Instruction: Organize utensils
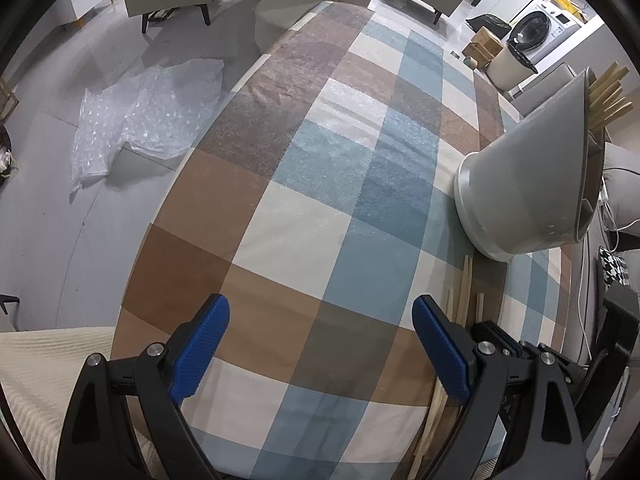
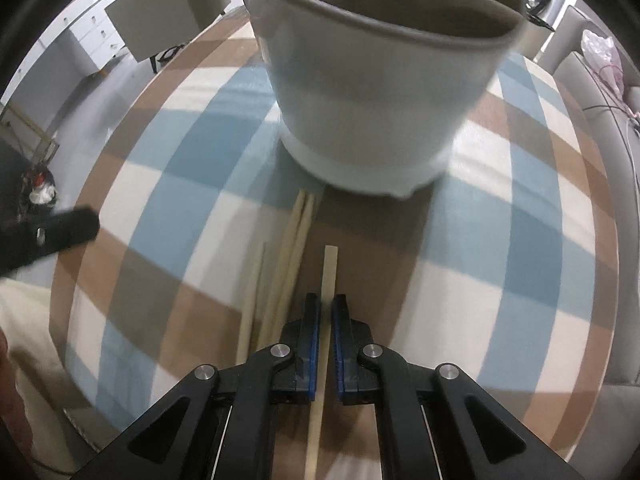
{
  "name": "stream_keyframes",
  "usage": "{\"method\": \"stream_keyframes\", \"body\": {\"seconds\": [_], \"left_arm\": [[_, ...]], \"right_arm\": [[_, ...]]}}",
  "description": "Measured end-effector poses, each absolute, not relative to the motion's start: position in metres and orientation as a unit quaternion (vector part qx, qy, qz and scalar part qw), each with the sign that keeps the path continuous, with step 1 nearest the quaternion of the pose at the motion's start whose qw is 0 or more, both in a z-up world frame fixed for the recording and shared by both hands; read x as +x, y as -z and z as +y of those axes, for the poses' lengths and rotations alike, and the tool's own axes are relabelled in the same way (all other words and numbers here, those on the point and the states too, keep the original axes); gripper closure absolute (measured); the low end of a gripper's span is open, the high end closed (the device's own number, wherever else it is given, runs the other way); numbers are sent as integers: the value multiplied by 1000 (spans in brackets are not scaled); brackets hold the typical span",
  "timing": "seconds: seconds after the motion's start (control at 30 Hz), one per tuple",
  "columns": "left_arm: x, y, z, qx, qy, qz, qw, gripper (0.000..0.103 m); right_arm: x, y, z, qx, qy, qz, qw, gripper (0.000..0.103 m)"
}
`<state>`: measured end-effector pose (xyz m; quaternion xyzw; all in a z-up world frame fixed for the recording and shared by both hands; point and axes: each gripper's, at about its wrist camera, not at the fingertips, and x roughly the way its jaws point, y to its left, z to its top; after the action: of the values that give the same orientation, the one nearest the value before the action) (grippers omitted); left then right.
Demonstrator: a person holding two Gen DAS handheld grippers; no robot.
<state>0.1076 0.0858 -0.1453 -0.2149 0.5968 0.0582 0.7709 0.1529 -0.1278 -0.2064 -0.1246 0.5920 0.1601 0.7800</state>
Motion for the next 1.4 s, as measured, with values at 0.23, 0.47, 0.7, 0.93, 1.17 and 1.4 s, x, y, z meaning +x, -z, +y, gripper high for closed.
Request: {"method": "stream_keyframes", "body": {"seconds": [0.23, 0.47, 0.7, 0.93, 1.17, 1.4], "left_arm": [[108, 147, 87, -216, -60, 601, 767, 13], [111, 146, 76, -208, -48, 606, 766, 13], [112, 148, 53, -183, -8, 610, 771, 13], [114, 153, 32, -181, 31, 631, 754, 15], [128, 154, 11, -170, 28, 643, 746, 29], [135, 164, -4, -125, -13, 665, 736, 50]], "right_arm": [[165, 203, -126, -124, -153, 591, 783, 81], [171, 200, -120, -122, -157, 586, 786, 97], [173, 171, -176, 6, -150, 566, 810, 98], [164, 156, -279, 223, -106, 543, 803, 98], [158, 170, -313, 351, -95, 527, 769, 98], [145, 165, -330, 377, -90, 517, 764, 98]]}}
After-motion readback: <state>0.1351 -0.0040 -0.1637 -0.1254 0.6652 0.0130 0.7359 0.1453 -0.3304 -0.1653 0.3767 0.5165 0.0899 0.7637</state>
